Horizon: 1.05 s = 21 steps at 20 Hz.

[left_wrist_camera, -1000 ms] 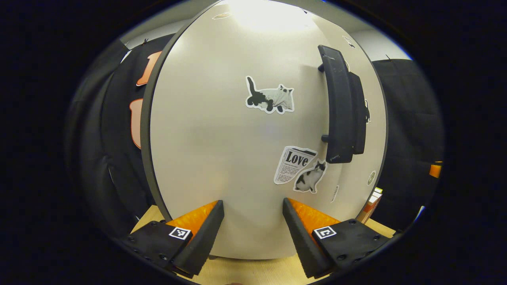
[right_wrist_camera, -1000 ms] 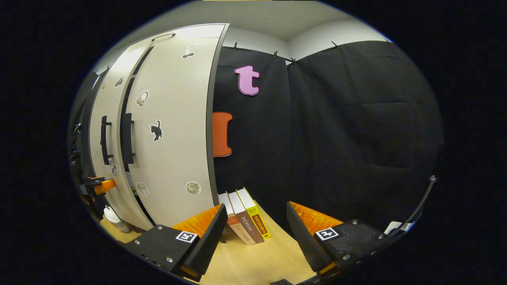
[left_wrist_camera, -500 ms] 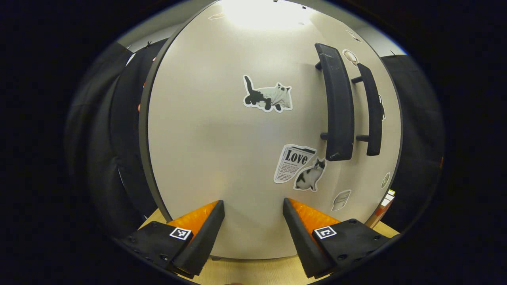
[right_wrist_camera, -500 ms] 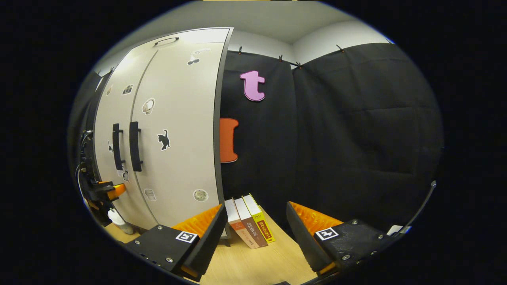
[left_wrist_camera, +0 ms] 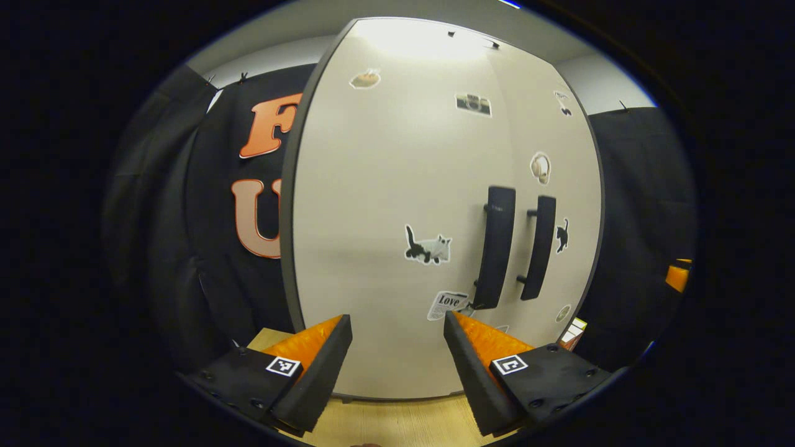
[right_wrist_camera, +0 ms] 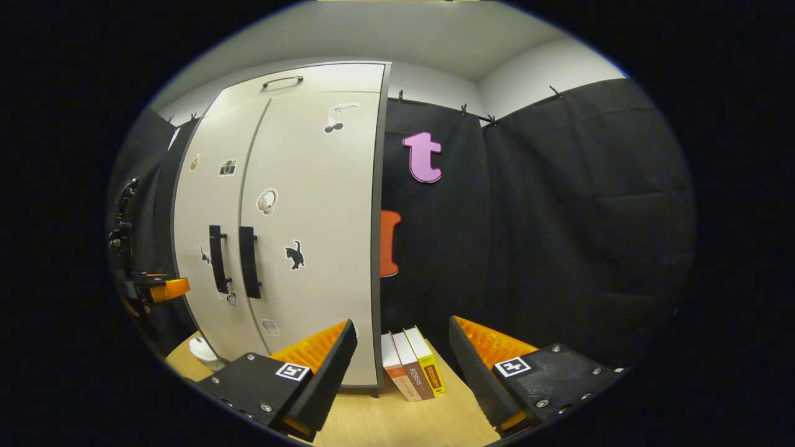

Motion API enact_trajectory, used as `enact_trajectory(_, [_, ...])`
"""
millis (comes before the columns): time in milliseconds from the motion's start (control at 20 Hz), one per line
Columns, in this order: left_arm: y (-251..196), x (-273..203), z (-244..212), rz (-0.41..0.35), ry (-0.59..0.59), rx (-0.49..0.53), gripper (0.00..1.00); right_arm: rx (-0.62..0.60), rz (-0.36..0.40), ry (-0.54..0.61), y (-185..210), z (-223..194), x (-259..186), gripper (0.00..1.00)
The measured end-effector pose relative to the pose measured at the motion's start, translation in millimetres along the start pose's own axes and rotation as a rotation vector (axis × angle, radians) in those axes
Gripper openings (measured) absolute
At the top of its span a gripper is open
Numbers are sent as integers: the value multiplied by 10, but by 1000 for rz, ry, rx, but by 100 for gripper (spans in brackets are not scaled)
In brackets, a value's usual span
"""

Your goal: Grab one shoe with the right hand and put it into the shoe cabinet, grab the other shoe with the left hand and put it into the shoe cabinet; then close the right door with the right hand and the left door with the left hand.

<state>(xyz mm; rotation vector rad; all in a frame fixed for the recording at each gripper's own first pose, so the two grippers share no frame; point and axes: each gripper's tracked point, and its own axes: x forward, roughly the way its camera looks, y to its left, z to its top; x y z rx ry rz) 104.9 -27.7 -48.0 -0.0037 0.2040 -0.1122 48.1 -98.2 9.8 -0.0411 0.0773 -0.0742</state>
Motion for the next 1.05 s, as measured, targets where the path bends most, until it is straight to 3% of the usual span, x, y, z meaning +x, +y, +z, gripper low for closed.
enact_trajectory(350, [584,-901,1034,74,-138,14,94,-5,93,-81,322,621,-143,93])
enact_trajectory(500, [832,-1257,1262,97,-160,14,96,-7,112,-107,393,797,-176,92])
enact_trajectory(800, [1334,-1734,1654,211,-232,95,96,-20,123,-135,468,1020,-213,92])
enact_trajectory(1050, [1319,-1816,1701,184,-253,64,96,-26,136,-134,523,1070,-212,92])
